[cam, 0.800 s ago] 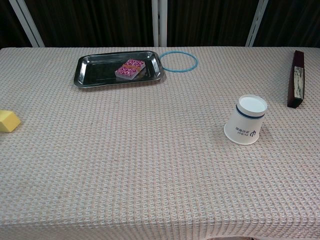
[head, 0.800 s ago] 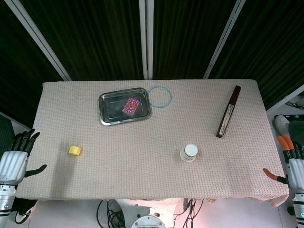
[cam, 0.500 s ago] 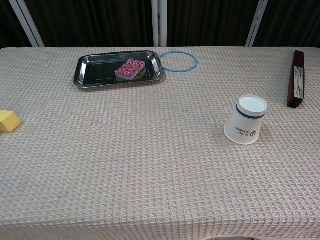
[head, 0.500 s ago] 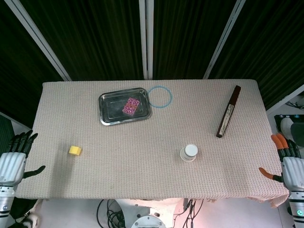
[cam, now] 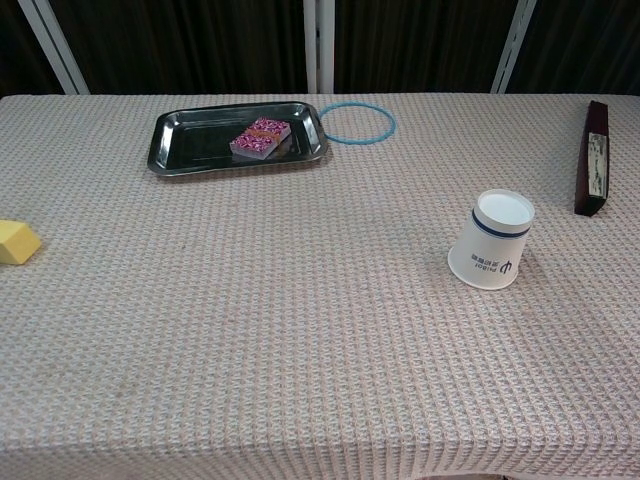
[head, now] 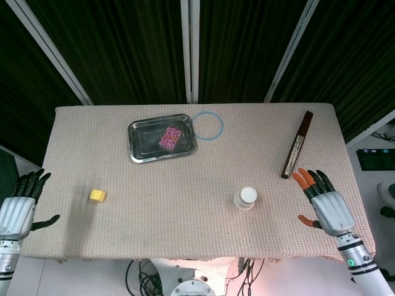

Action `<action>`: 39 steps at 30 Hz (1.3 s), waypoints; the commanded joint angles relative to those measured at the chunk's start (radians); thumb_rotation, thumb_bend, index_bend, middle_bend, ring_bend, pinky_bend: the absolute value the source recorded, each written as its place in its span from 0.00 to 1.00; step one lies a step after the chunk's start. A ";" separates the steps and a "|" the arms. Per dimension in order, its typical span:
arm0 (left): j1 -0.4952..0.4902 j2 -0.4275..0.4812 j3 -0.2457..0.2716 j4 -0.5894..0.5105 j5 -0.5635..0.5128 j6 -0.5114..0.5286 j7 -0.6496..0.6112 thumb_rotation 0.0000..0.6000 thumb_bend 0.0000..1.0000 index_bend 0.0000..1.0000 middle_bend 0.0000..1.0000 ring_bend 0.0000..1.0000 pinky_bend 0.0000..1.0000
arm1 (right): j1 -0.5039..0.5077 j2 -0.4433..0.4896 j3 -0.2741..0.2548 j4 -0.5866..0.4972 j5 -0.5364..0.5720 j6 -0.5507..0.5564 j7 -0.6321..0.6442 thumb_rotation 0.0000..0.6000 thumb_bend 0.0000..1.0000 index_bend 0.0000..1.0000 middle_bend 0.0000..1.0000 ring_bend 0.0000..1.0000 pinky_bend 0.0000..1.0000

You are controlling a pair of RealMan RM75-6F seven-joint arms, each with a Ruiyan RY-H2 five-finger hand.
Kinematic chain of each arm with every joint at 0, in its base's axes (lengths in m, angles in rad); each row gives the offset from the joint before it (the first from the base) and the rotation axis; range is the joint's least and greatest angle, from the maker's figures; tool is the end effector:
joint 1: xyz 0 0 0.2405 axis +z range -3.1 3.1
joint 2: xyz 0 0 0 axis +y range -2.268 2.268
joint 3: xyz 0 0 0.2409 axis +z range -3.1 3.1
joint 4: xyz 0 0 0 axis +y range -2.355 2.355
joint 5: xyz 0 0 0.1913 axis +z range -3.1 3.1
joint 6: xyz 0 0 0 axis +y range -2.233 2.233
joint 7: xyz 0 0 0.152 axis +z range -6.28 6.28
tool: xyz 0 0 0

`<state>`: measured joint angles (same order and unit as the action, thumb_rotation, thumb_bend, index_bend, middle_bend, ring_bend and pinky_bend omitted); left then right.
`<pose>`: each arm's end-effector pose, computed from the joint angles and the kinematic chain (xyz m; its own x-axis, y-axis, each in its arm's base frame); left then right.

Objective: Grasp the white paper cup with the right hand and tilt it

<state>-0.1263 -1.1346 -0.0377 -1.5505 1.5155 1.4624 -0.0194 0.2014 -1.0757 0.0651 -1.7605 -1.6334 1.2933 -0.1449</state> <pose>-0.2925 0.1970 0.1648 0.4222 0.0163 0.9064 0.9054 -0.0572 -0.4207 -0.2310 -0.2108 0.1388 0.4775 -0.1048 0.8724 -0.8556 -0.2812 0.4345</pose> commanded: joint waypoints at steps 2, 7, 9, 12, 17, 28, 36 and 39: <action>-0.005 -0.005 -0.003 0.005 -0.003 -0.005 0.000 1.00 0.02 0.07 0.02 0.00 0.07 | 0.147 -0.018 0.048 -0.168 0.096 -0.213 -0.309 1.00 0.03 0.00 0.00 0.00 0.00; -0.007 -0.008 -0.003 0.017 -0.012 -0.016 -0.007 1.00 0.02 0.07 0.02 0.00 0.07 | 0.228 -0.090 0.076 -0.192 0.216 -0.301 -0.500 1.00 0.03 0.00 0.00 0.00 0.00; -0.007 -0.008 -0.004 0.024 -0.021 -0.022 -0.010 1.00 0.02 0.07 0.02 0.00 0.07 | 0.258 -0.118 0.079 -0.196 0.263 -0.323 -0.576 1.00 0.03 0.00 0.00 0.00 0.00; -0.004 -0.009 -0.004 0.031 -0.026 -0.022 -0.022 1.00 0.02 0.07 0.02 0.00 0.07 | 0.297 -0.157 0.078 -0.194 0.331 -0.344 -0.670 1.00 0.03 0.00 0.00 0.00 0.00; 0.001 -0.011 -0.003 0.040 -0.022 -0.012 -0.031 1.00 0.02 0.07 0.02 0.00 0.07 | 0.350 -0.216 0.068 -0.179 0.426 -0.354 -0.765 1.00 0.03 0.00 0.00 0.00 0.00; 0.003 -0.009 -0.001 0.039 -0.010 -0.002 -0.031 1.00 0.02 0.07 0.02 0.00 0.07 | 0.414 -0.294 0.017 -0.127 0.516 -0.319 -0.864 1.00 0.04 0.00 0.04 0.00 0.00; 0.004 -0.012 0.000 0.047 -0.012 -0.004 -0.037 1.00 0.02 0.07 0.02 0.00 0.07 | 0.436 -0.309 -0.009 -0.115 0.545 -0.272 -0.900 1.00 0.06 0.06 0.12 0.00 0.00; 0.004 -0.013 0.000 0.050 -0.013 -0.005 -0.041 1.00 0.02 0.07 0.02 0.00 0.07 | 0.444 -0.313 -0.017 -0.112 0.559 -0.261 -0.913 1.00 0.07 0.12 0.15 0.00 0.00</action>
<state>-0.1224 -1.1475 -0.0378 -1.5003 1.5023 1.4577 -0.0601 0.6431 -1.3868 0.0503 -1.8741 -1.0779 1.0301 -1.0545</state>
